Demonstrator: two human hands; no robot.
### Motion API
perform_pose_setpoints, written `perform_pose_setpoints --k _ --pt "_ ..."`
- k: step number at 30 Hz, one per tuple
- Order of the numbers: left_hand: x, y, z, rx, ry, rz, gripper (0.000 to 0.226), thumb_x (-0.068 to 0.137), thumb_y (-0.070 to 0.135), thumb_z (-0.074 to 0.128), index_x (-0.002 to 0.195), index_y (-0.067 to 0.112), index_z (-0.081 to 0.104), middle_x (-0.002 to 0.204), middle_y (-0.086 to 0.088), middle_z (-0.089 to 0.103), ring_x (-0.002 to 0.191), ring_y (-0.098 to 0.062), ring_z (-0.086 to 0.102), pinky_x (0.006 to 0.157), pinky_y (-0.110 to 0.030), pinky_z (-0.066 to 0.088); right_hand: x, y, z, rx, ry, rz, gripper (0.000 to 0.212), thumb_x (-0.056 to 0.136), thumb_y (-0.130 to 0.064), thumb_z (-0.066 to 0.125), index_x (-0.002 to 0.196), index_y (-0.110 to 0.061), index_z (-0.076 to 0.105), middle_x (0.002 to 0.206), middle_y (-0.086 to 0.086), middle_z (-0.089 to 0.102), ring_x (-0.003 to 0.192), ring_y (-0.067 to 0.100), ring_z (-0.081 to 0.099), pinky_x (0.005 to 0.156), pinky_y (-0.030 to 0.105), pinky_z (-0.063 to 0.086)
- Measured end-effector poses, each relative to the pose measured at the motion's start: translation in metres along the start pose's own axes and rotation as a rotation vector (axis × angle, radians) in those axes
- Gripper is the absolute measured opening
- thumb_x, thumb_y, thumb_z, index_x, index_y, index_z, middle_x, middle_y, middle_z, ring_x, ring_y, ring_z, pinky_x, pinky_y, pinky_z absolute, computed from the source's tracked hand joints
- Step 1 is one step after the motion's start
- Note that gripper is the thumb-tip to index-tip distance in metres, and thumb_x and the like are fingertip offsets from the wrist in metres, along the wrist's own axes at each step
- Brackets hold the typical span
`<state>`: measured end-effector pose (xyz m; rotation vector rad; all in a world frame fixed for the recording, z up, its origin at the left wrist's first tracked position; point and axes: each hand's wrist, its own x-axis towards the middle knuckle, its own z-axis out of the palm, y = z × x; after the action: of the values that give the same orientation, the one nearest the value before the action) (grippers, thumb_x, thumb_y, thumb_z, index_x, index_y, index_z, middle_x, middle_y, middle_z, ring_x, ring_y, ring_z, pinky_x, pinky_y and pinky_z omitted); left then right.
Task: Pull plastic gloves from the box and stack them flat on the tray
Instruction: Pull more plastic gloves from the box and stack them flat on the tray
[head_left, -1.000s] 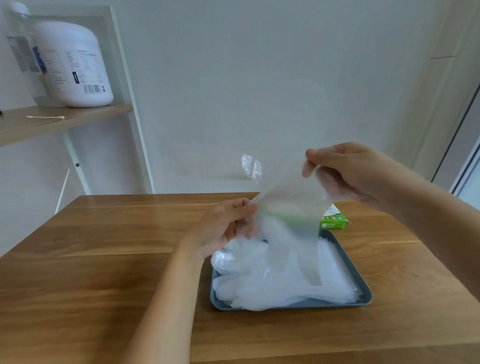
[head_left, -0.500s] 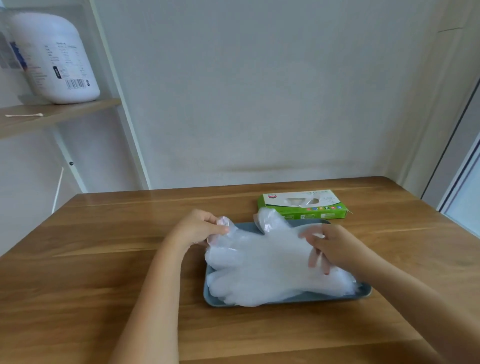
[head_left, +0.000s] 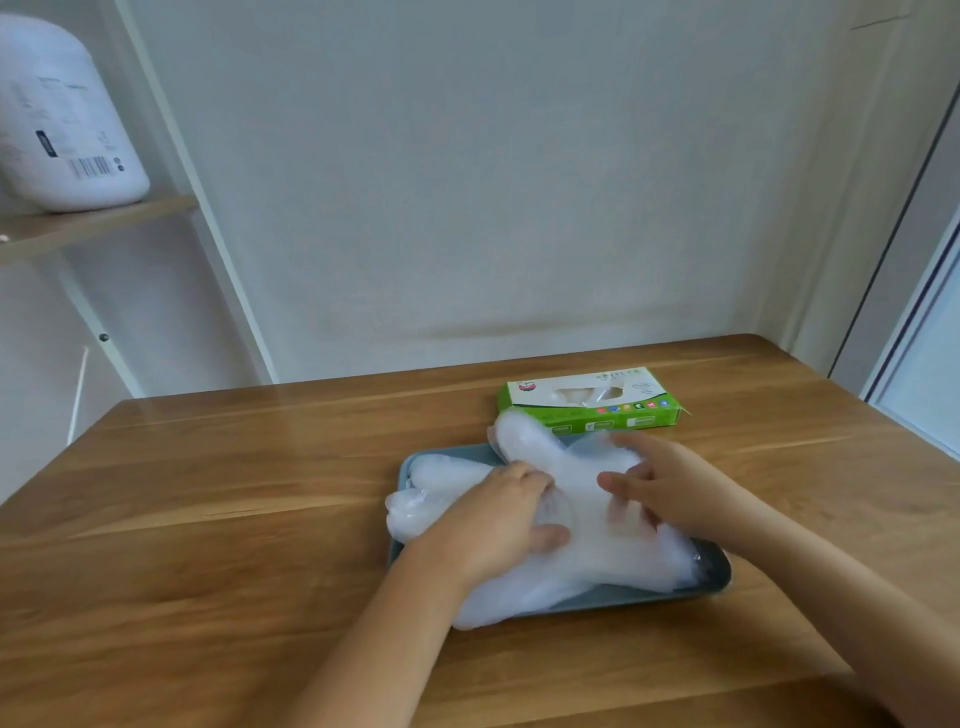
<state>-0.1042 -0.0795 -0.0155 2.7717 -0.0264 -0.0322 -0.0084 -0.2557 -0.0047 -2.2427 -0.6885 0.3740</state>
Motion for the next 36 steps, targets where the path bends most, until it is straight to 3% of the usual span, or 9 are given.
perform_pose_setpoints --k 5,8,11,14,19,26,30,33,36 --pt "-0.002 -0.008 0.005 0.046 -0.178 -0.081 0.093 0.088 0.063 0.049 0.155 0.022 -0.002 0.162 -0.002 -0.011 0.149 -0.016 -0.006 0.121 -0.037 0.0 -0.002 0.001 -0.008 -0.305 0.292 -0.236 0.057 0.083 -0.037 0.07 0.134 -0.03 0.045 0.124 -0.011 0.052 0.103 0.007 0.053 0.084 0.021 0.04" --pt "-0.002 -0.008 0.006 0.006 -0.209 -0.069 0.112 0.082 0.068 0.055 0.152 0.018 -0.016 0.16 0.001 -0.02 0.147 -0.009 -0.015 0.121 -0.036 -0.005 -0.01 -0.007 0.008 -0.489 0.026 -0.458 0.056 0.091 -0.041 0.057 0.142 -0.035 0.035 0.149 -0.021 0.024 0.135 -0.001 0.026 0.107 0.02 0.025" --pt "-0.001 -0.008 0.007 -0.048 -0.197 -0.078 0.124 0.076 0.068 0.062 0.149 0.017 -0.025 0.157 0.004 -0.027 0.145 -0.005 -0.019 0.121 -0.035 -0.007 -0.007 -0.004 0.018 -0.604 -0.237 -0.383 0.068 0.089 -0.061 0.034 0.149 -0.039 0.01 0.152 -0.024 -0.005 0.137 -0.006 -0.009 0.11 0.018 -0.007" --pt "0.0 -0.009 0.002 -0.012 -0.172 -0.105 0.12 0.078 0.07 0.056 0.149 0.015 -0.024 0.157 0.001 -0.029 0.145 -0.008 -0.021 0.121 -0.038 -0.008 -0.005 0.006 0.015 -0.712 -0.287 -0.334 0.092 0.068 -0.078 0.009 0.15 -0.038 0.004 0.158 -0.015 -0.005 0.145 0.004 -0.009 0.11 0.022 -0.015" --pt "0.001 -0.011 0.001 0.042 -0.25 -0.153 0.113 0.082 0.071 0.051 0.151 0.017 -0.02 0.157 0.003 -0.028 0.145 -0.01 -0.022 0.12 -0.042 -0.011 -0.014 0.019 0.009 -0.849 -0.325 -0.349 0.107 0.055 -0.09 -0.016 0.149 -0.04 -0.009 0.16 -0.009 -0.009 0.146 0.009 -0.008 0.111 0.028 -0.016" --pt "-0.009 -0.032 -0.014 0.108 -0.34 -0.286 0.128 0.068 0.072 0.067 0.151 0.03 -0.02 0.156 0.013 -0.029 0.144 -0.015 -0.026 0.118 -0.053 -0.007 -0.015 0.005 -0.013 -0.858 -0.43 -0.2 0.093 0.076 -0.079 0.036 0.149 -0.042 -0.009 0.159 -0.012 -0.01 0.146 0.014 -0.01 0.108 0.032 -0.017" --pt "-0.013 -0.041 -0.023 0.09 -0.355 -0.289 0.127 0.067 0.067 0.072 0.152 0.03 -0.015 0.158 0.011 -0.024 0.146 -0.017 -0.021 0.121 -0.044 -0.003 -0.004 -0.01 -0.035 -0.796 -0.461 -0.121 0.082 0.078 -0.064 0.06 0.148 -0.041 0.024 0.153 -0.02 0.022 0.144 0.012 0.017 0.117 0.036 0.011" --pt "-0.014 -0.044 -0.027 -0.026 -0.261 -0.278 0.111 0.075 0.062 0.069 0.155 0.026 0.001 0.162 0.01 -0.006 0.149 -0.012 -0.005 0.121 -0.031 0.005 0.023 -0.012 -0.037 -0.587 -0.217 -0.192 0.035 0.084 -0.053 0.062 0.109 -0.03 0.066 0.113 -0.013 0.066 0.098 0.003 0.06 0.09 0.024 0.047" --pt "-0.013 -0.048 -0.036 -0.182 -0.105 -0.302 0.086 0.08 0.059 0.063 0.151 0.027 0.027 0.156 0.011 0.028 0.14 -0.006 0.029 0.107 -0.018 0.026 0.061 -0.007 -0.037 -0.442 0.089 -0.255 0.015 0.091 -0.033 0.06 0.098 -0.023 0.069 0.098 -0.007 0.066 0.081 0.006 0.057 0.069 0.022 0.041"
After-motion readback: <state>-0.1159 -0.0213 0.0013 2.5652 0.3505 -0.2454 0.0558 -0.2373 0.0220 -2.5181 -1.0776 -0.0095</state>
